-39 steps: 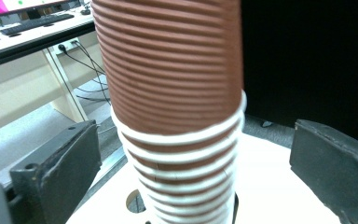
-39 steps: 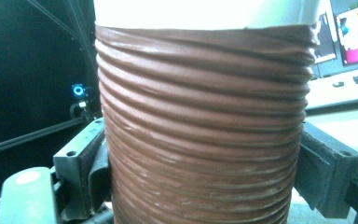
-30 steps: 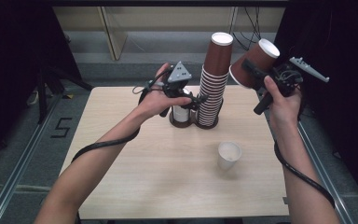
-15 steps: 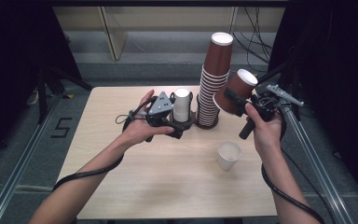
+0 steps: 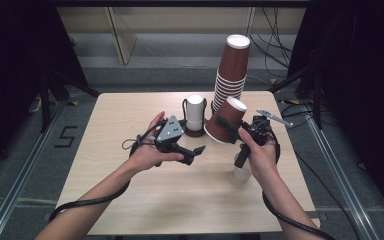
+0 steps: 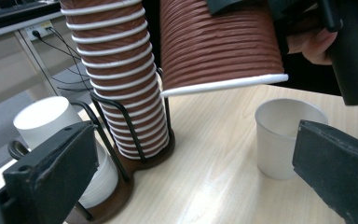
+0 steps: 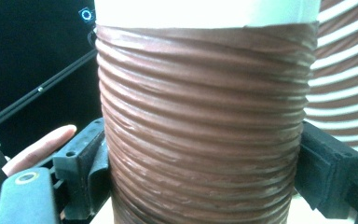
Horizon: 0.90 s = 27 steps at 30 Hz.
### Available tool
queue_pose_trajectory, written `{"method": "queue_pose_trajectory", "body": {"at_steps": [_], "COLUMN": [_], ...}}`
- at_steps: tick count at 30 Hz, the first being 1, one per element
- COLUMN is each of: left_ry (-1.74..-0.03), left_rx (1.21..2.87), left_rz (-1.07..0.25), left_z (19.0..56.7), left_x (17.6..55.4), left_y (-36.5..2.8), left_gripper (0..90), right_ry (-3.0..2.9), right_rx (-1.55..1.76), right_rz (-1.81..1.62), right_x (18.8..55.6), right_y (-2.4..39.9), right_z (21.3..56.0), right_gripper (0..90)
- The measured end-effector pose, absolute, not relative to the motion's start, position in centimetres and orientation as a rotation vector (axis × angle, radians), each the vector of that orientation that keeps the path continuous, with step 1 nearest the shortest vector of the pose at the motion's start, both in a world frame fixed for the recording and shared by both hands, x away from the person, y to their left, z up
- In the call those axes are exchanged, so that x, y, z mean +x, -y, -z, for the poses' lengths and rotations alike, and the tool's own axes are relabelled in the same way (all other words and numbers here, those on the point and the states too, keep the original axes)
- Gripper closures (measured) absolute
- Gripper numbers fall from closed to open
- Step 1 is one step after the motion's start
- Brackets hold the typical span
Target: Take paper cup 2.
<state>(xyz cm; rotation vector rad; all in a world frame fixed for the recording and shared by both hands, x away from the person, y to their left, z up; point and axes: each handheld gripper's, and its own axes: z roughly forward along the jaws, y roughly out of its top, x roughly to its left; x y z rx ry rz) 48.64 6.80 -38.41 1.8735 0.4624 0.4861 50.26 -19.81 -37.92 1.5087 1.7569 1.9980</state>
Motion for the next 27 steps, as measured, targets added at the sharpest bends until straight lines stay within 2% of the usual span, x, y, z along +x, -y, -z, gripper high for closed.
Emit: {"method": "queue_pose_trajectory", "body": {"at_steps": [19, 27], "left_ry": [-0.490, -0.494], "left_rx": [1.867, 1.865], "left_rz": [-0.411, -0.401], "left_z": [40.0, 40.0], "left_x": [48.9, 49.2], "left_y": [-5.3, -4.8], "left_gripper": [0.0, 0.0], "right_ry": [-1.776, -1.795], "right_rx": [1.661, 1.627], "right_rz": [-2.037, -2.023], "right_x": [50.4, 50.5], "right_y": [17.4, 17.2], "right_z": [40.5, 41.0], "right_gripper": [16.7, 16.6]}}
